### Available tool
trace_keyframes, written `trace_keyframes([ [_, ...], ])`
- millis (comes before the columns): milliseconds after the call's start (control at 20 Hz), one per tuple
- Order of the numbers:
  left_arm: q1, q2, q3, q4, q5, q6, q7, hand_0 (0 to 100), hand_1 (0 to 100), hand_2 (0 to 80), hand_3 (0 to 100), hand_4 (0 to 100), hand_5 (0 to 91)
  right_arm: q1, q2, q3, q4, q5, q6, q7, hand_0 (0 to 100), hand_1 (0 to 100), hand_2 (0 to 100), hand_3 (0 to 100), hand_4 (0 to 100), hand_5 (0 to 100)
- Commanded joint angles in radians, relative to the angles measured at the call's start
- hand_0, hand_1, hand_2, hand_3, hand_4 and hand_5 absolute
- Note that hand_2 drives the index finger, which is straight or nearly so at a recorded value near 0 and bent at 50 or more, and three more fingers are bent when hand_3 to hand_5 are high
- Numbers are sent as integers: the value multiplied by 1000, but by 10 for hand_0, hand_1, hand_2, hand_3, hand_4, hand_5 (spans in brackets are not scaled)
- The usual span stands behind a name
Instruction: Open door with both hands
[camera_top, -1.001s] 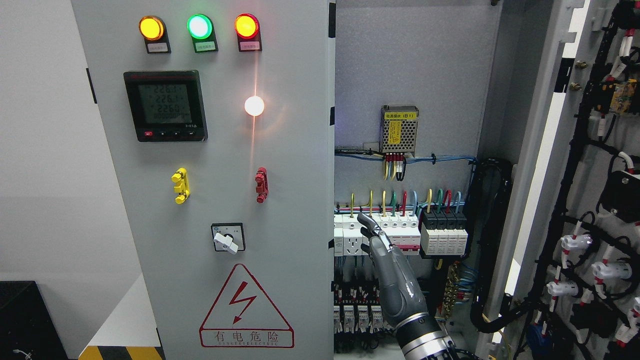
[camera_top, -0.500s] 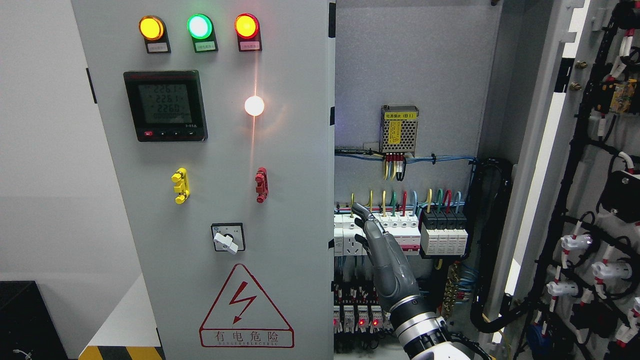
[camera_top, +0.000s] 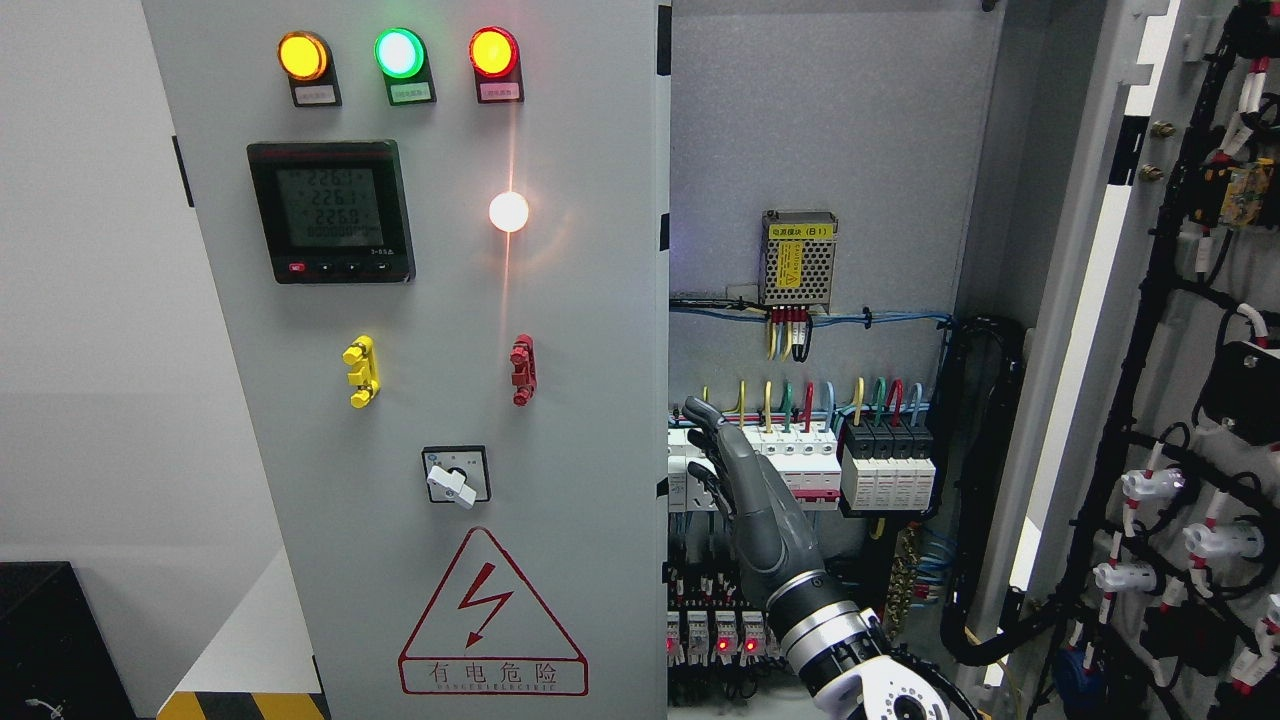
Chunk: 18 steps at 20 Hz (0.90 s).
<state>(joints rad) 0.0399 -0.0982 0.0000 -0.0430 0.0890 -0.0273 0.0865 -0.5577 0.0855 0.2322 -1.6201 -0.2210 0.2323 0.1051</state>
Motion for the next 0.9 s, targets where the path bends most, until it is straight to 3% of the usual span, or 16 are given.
trace_keyframes([
  [0,0,0,-32,0,0,0,-1,0,0,0,0,0,0,-33,-4,-2,51,-58,4,33,191,0,0,0,0,0],
  [701,0,0,-32,0,0,0,-1,0,0,0,0,0,0,-67,-10,-24,118,-138,4,39,191,0,0,0,0,0],
  [851,0,0,-32,0,0,0,-1,0,0,0,0,0,0,-82,-29,-24,120,-141,4,47,191,0,0,0,0,0],
])
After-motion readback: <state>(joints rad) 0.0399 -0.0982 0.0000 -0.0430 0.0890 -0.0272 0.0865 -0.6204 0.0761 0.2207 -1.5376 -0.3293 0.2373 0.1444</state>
